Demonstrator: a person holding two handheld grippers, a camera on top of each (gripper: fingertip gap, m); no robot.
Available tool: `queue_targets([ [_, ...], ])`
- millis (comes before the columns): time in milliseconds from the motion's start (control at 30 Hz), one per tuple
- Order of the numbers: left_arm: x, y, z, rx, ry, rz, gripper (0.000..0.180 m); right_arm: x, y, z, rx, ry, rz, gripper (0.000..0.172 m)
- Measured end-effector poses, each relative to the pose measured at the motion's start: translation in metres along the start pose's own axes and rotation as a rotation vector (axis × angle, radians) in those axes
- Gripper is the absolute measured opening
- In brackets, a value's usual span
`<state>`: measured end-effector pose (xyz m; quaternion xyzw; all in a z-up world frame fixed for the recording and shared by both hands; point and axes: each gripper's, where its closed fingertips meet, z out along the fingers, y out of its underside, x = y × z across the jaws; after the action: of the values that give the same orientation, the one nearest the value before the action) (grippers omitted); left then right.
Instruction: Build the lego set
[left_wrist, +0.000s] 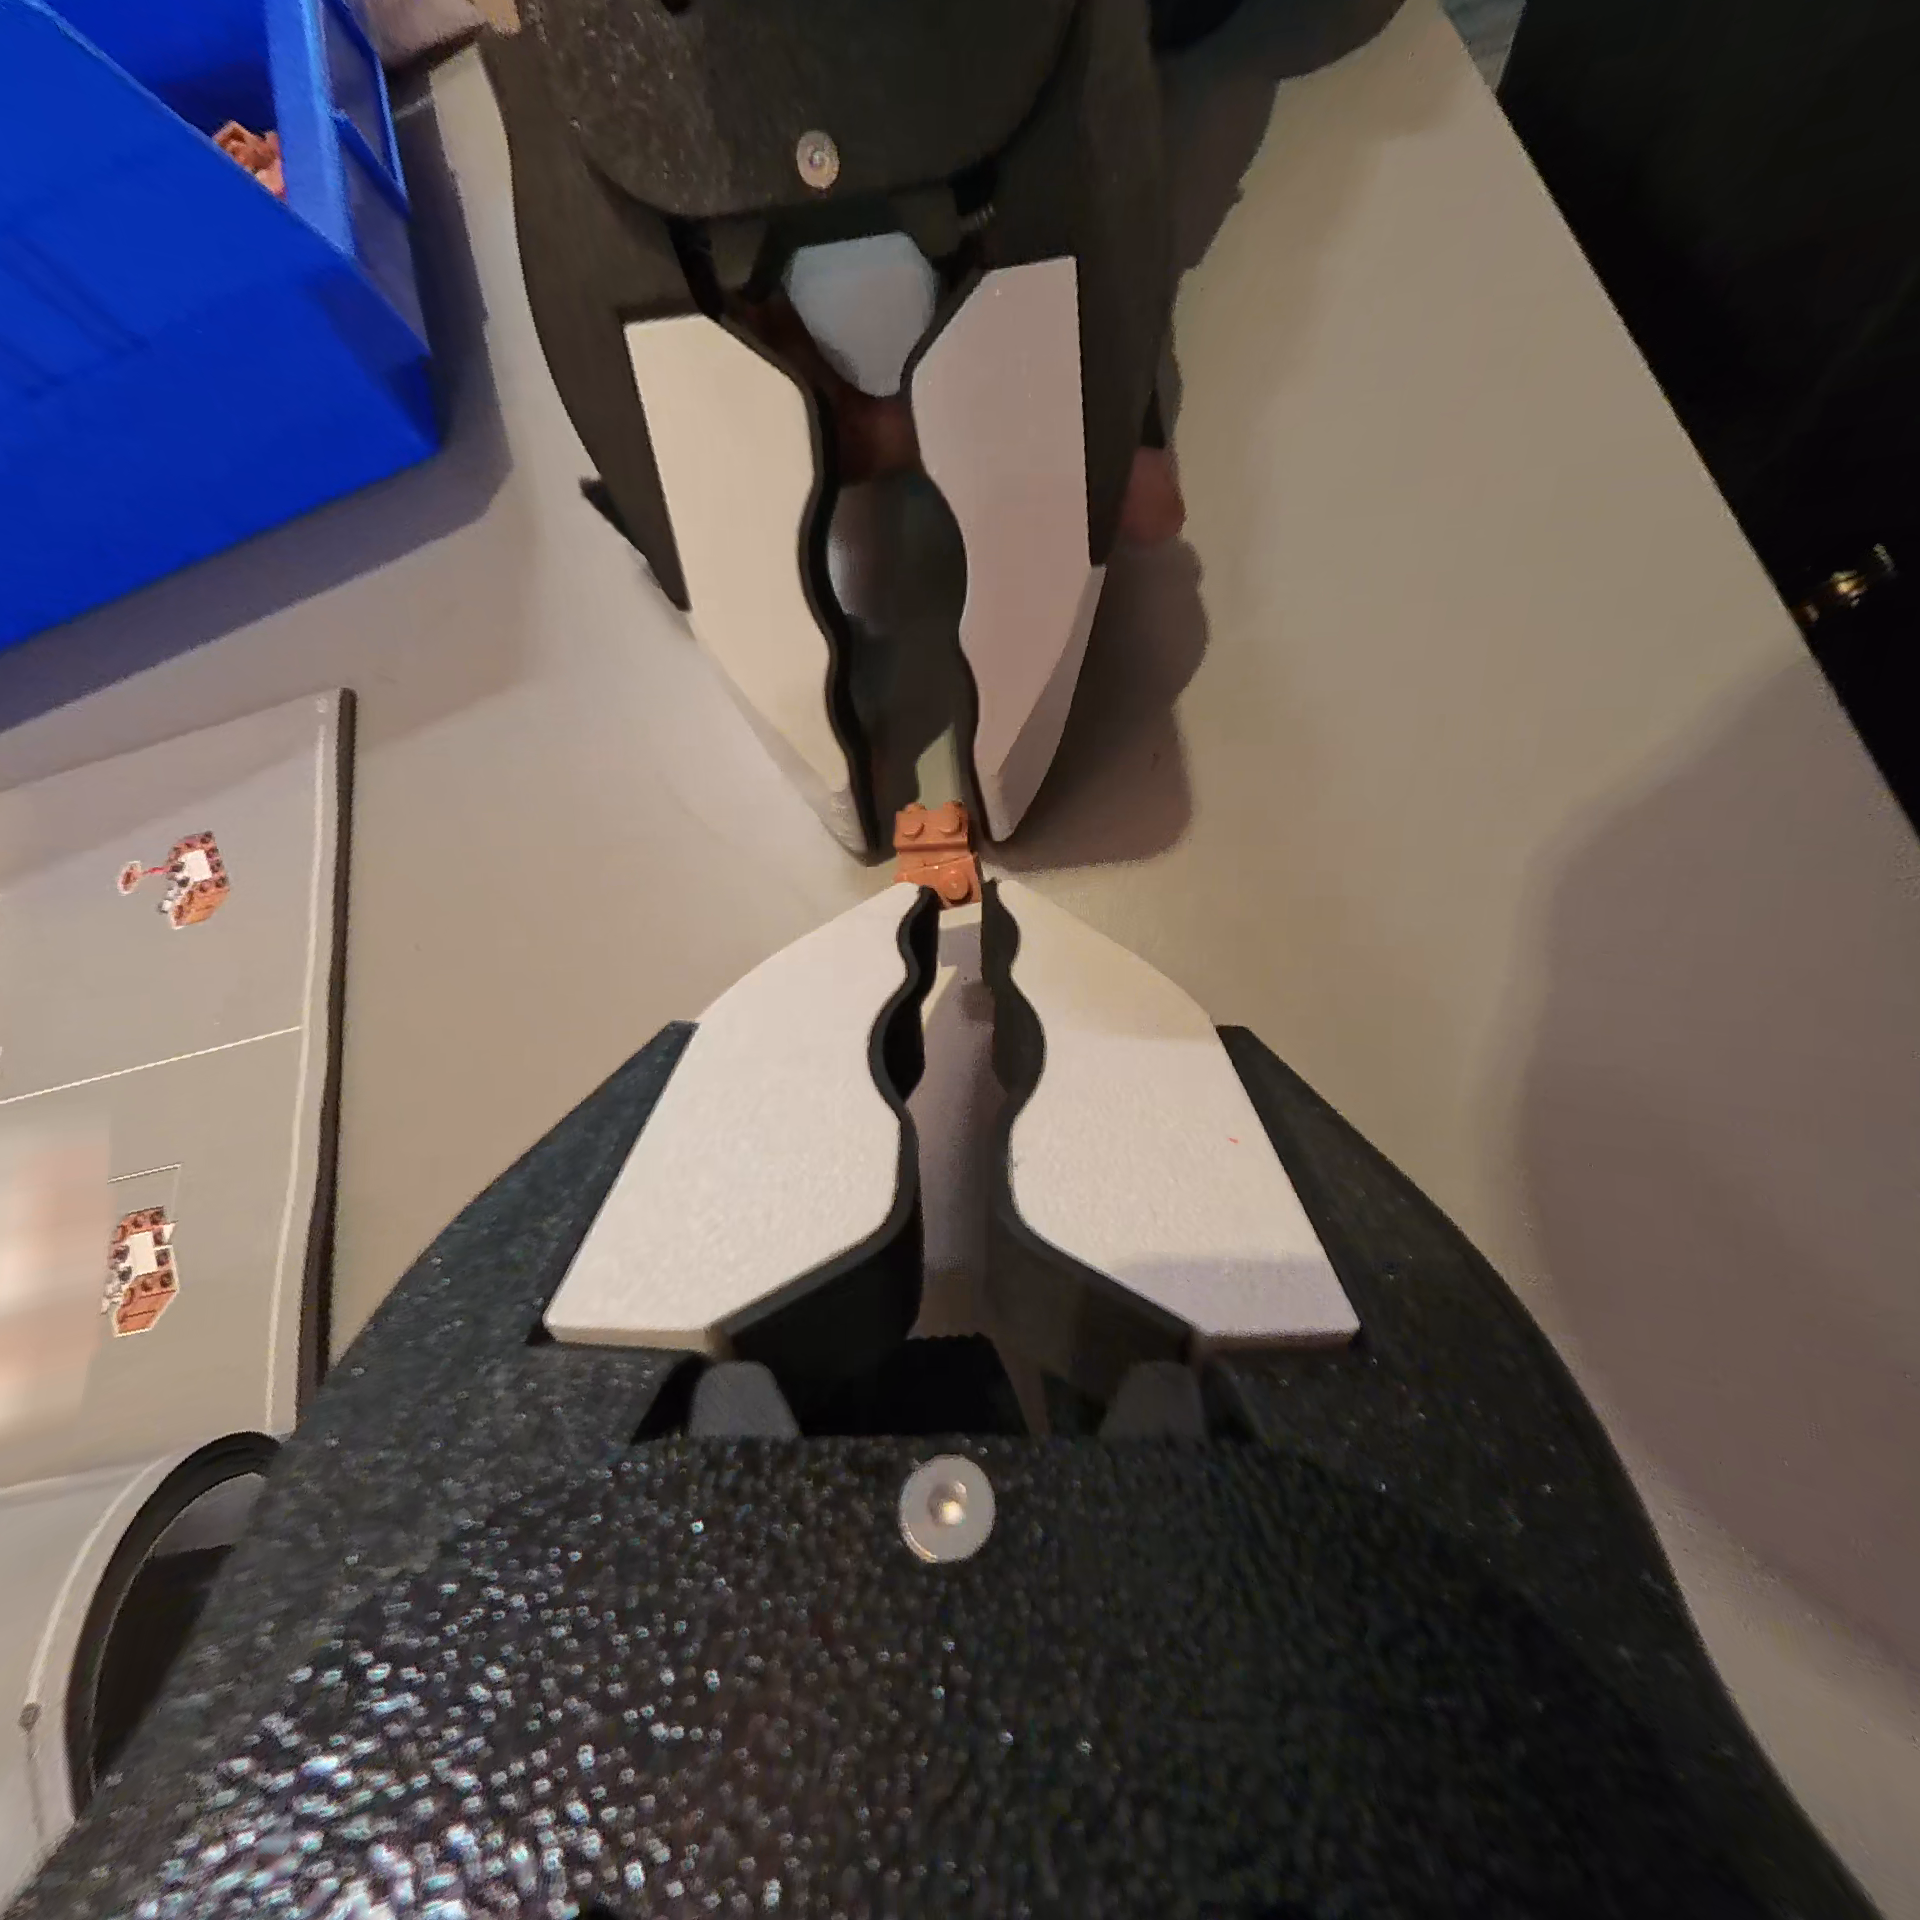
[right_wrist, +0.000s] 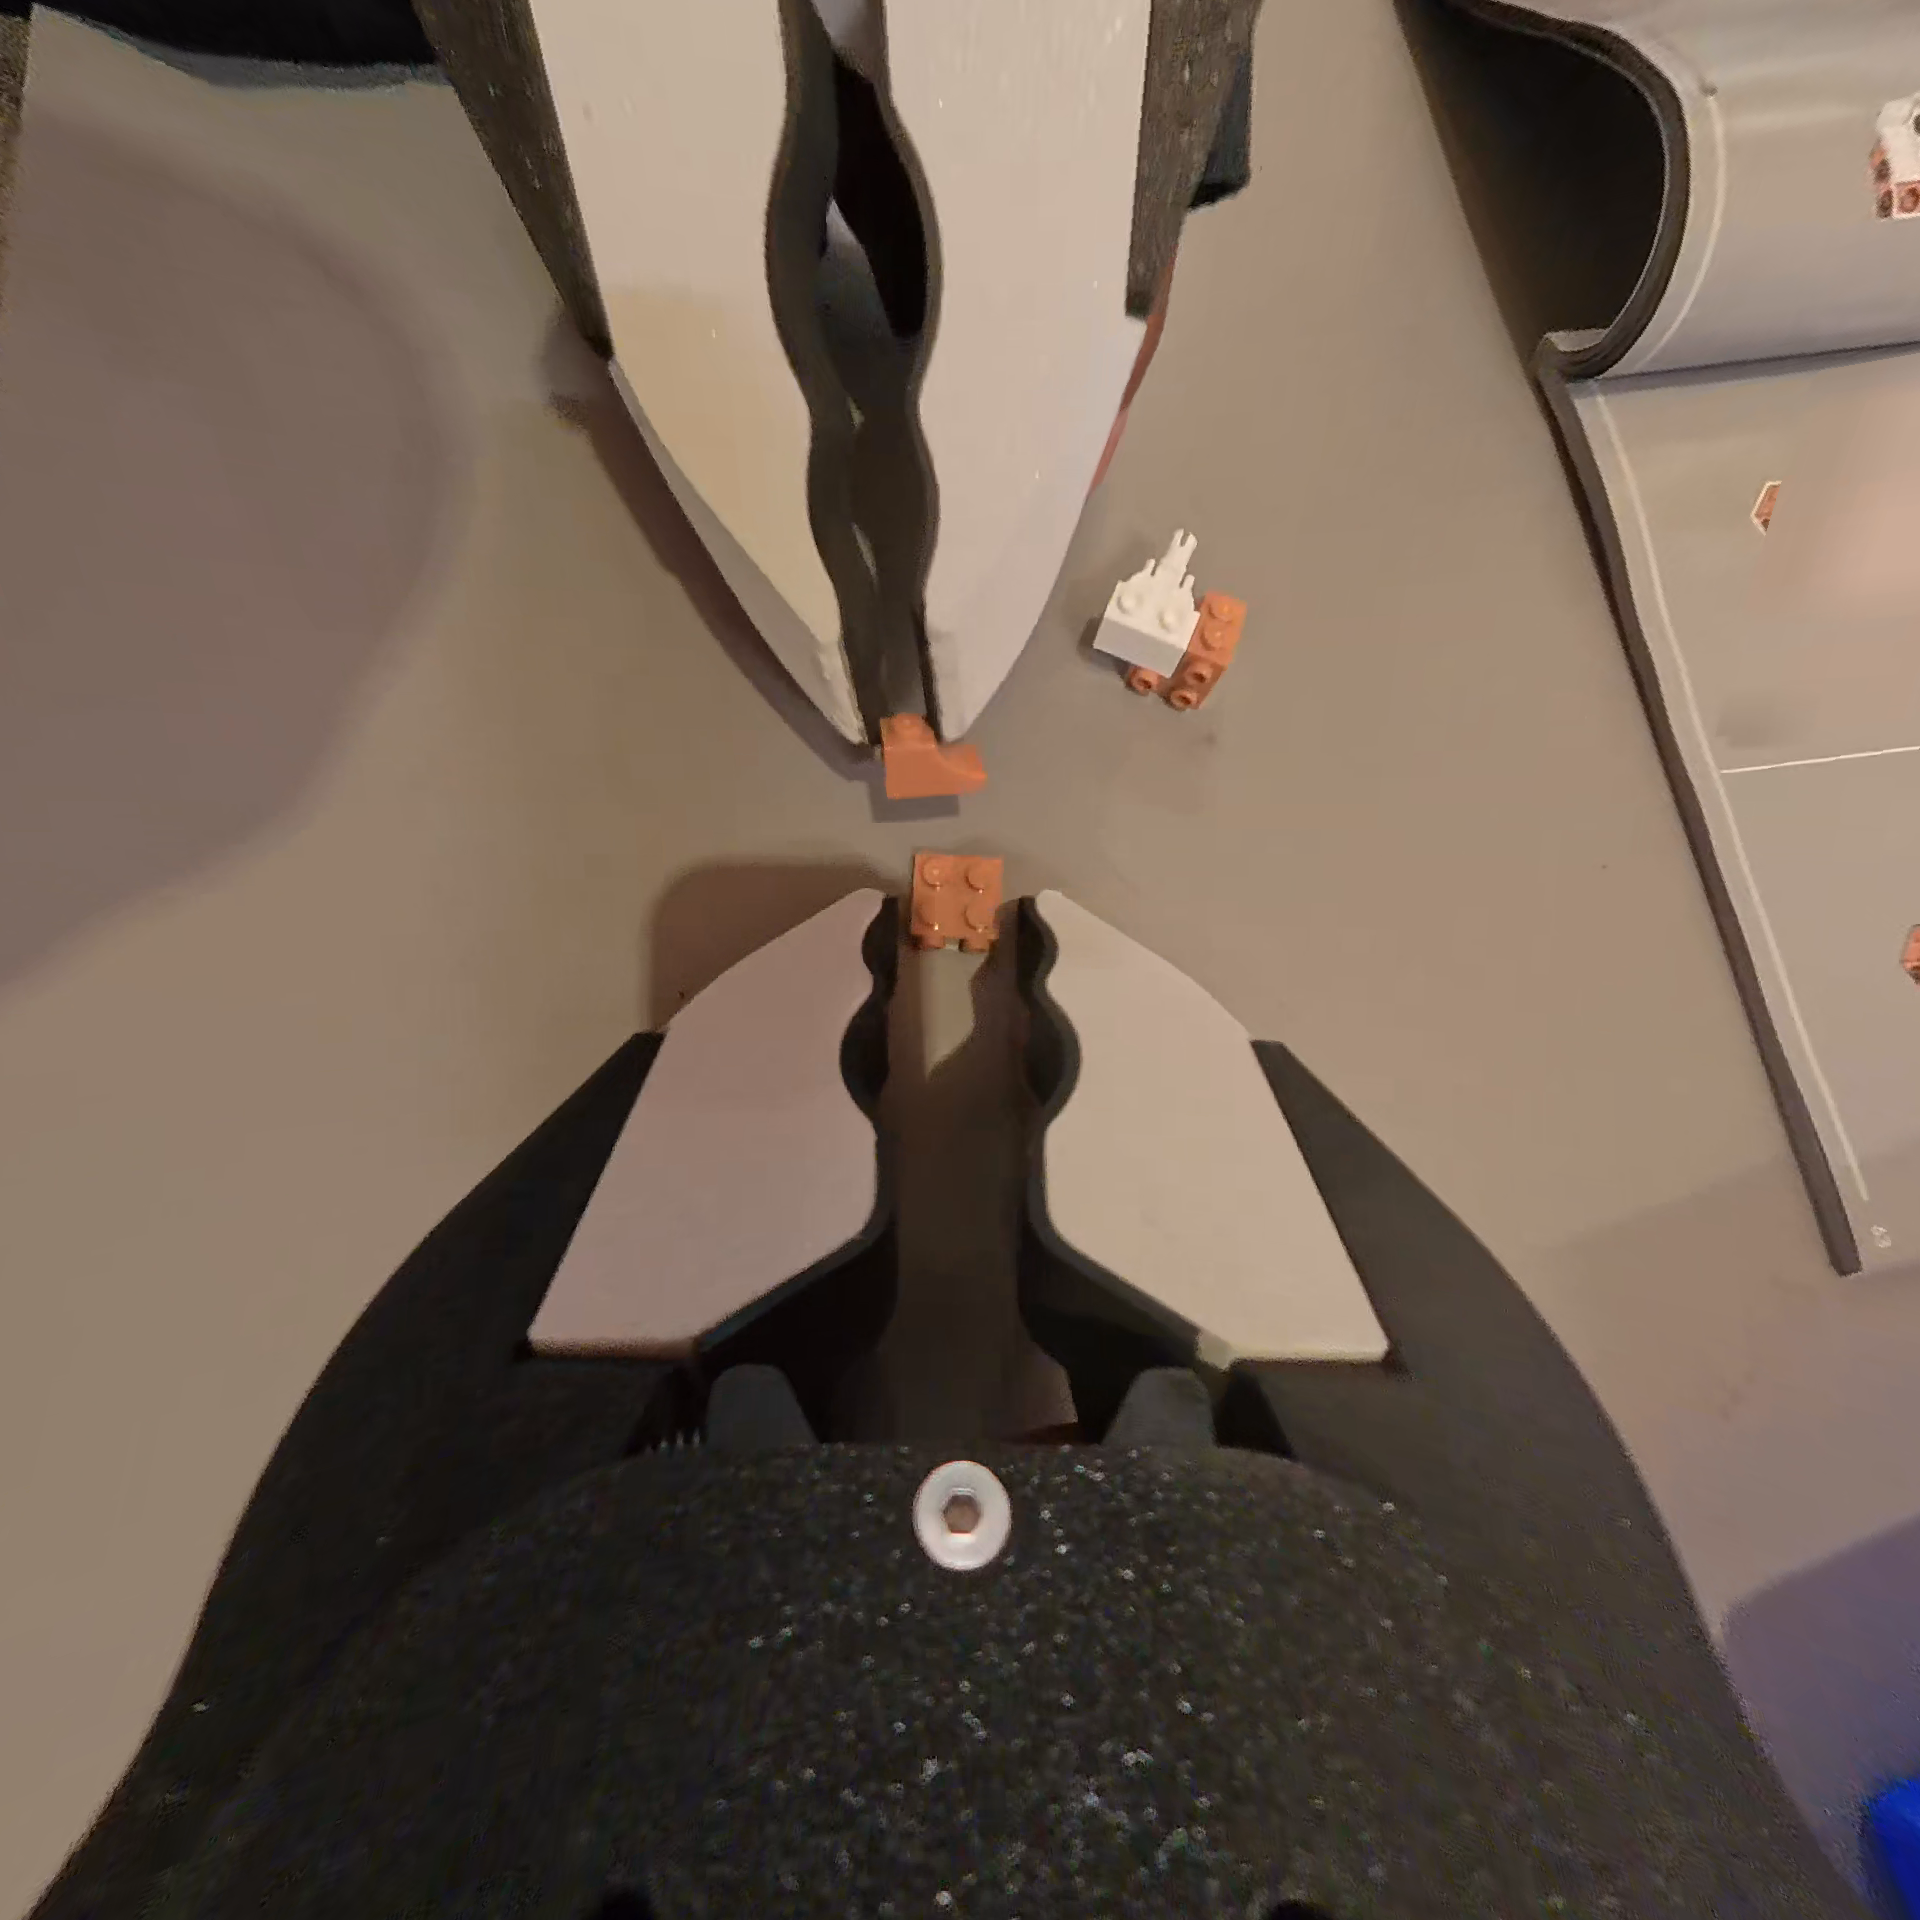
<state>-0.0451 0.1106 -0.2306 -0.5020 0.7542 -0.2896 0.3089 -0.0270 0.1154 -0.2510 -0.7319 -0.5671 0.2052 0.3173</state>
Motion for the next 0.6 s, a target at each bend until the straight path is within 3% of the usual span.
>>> queue_targets([
  [67, 0.001, 0.002, 0.003, -0.020, 0.006, 0.000, 0.007, -0.001, -0.002, 0.001, 0.000, -0.004, -0.006, 0.016],
  [600, 0.008, 0.003, 0.011, -0.097, 0.038, 0.031, 0.008, -0.011, -0.009, 0.000, 0.051, -0.022, -0.092, 0.016],
])
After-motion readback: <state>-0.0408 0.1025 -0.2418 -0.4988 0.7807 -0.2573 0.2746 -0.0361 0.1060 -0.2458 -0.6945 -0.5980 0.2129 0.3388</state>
